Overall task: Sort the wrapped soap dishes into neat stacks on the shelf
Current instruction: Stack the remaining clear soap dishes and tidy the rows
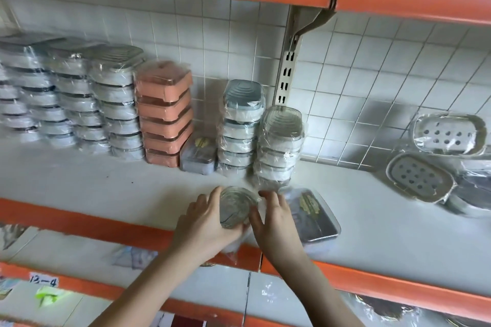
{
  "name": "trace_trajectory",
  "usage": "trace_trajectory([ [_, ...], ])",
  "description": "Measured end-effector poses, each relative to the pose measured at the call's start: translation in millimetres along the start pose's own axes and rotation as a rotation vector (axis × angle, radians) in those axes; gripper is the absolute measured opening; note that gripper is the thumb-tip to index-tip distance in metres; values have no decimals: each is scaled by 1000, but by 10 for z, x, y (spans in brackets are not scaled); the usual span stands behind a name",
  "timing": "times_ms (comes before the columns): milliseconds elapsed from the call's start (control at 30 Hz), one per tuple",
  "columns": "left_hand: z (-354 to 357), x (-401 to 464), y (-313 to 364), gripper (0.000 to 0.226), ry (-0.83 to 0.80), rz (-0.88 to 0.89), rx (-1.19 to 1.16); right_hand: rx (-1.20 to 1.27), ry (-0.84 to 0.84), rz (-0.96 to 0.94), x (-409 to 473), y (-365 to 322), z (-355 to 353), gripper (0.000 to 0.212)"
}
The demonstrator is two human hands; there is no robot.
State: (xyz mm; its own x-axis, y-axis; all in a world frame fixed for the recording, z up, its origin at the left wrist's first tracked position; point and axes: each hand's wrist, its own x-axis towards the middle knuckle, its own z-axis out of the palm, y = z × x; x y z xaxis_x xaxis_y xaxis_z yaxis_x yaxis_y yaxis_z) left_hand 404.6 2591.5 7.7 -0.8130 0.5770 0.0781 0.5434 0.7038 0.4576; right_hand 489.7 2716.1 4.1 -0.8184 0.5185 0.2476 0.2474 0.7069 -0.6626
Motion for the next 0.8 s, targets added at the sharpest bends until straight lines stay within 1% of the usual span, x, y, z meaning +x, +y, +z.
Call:
trace_trajectory([
  [67,-19,-7,-91,98,24,28,-89,26,-15,45,18,19,69,39],
  [133,-35,-20,-183,100,49,101,-131,64,-45,94,56,41,106,39],
  [233,-78,-41,-291,97,115,301,-206,248,-77,181,123,-3,73,40],
  [333,-195,-29,-357,92,198,520,-202,465,-98,217,167,-88,-30,36],
  [433,-341,20,-392,95,164,674,-106,584,-113,176,202,-174,-162,32],
  [533,-491,50,-396,94,89,765,-27,704,-168,98,229,-235,-285,39],
  [600,-578,60,-384,95,87,815,11,669,-216,32,259,-241,-378,44],
  [667,-641,76,-371,95,135,849,29,550,-260,-41,285,-259,-479,44],
  [733,-658,114,-357,92,220,855,38,499,-252,-82,300,-286,-581,41],
  [800,-646,155,-326,89,309,819,14,524,-210,-95,302,-315,-682,38],
])
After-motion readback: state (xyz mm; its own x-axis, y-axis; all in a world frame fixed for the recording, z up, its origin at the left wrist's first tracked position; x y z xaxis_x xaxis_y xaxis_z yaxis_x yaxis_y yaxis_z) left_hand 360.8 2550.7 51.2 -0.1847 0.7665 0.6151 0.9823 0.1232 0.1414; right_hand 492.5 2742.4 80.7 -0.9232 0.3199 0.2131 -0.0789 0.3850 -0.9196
